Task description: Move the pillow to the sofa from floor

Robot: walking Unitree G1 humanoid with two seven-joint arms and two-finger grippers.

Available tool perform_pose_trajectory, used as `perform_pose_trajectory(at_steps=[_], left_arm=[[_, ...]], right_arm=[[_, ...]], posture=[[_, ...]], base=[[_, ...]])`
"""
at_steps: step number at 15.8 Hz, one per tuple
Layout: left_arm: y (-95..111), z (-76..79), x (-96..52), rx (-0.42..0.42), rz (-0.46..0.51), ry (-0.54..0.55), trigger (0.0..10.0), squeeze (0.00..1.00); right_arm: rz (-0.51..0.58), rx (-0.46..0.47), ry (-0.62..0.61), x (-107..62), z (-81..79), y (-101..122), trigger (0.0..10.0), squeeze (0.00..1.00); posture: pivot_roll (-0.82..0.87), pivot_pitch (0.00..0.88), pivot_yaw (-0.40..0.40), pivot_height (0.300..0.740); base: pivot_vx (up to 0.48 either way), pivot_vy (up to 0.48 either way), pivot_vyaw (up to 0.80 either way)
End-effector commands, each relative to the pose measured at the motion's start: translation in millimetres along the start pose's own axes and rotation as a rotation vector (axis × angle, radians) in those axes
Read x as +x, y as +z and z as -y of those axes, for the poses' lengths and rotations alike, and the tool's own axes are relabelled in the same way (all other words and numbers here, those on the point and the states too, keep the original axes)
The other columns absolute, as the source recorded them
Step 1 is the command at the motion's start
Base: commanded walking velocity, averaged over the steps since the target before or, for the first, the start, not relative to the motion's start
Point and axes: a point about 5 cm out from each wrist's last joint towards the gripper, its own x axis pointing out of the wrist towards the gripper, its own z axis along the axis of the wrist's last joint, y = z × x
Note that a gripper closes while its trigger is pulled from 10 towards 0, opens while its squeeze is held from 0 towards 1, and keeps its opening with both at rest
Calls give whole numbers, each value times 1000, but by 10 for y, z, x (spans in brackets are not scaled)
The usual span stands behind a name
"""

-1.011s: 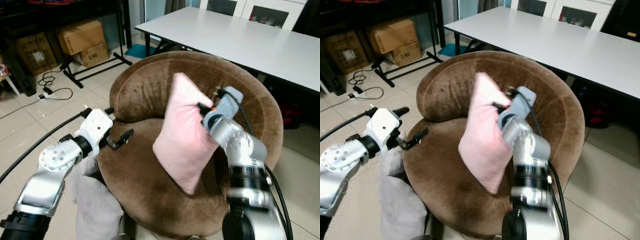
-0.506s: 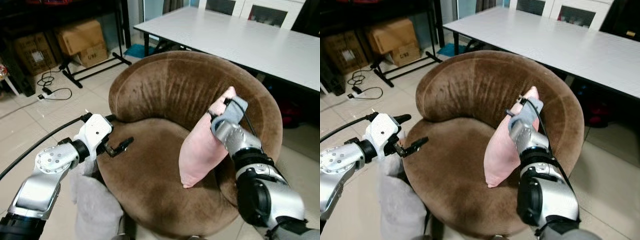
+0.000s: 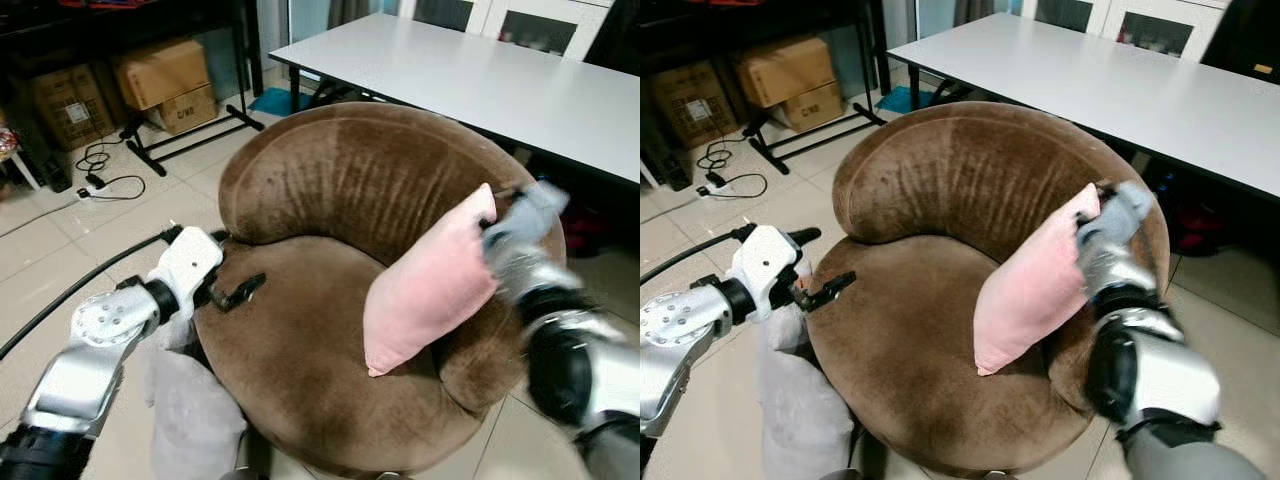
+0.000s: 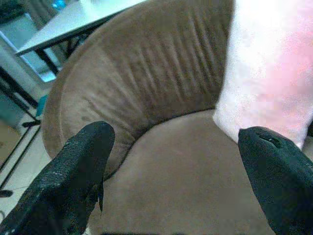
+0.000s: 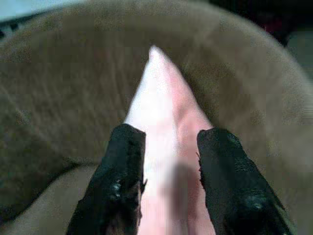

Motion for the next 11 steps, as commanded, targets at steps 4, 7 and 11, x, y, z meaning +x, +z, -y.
perform_pose_trajectory(at_steps=[4,7,11], left_arm=[[-73,-110,-39,-119,-35,379,10000,0],[-1,-33,-141,-129,15,464,10000,0],[20,47,-201,-144,19,505,10000,0]], right_arm=[[185,-183,313,-339,-230,17,10000,0],[235,-262,470,-998,-380,-371,10000,0],[249,-431,386,-1169,-336,-483,10000,0]], posture=[[-37,0,-17,740],[-48,0,-13,740],[-28,0,-42,740]], base=[[0,0,0],[0,0,0],[0,0,0]])
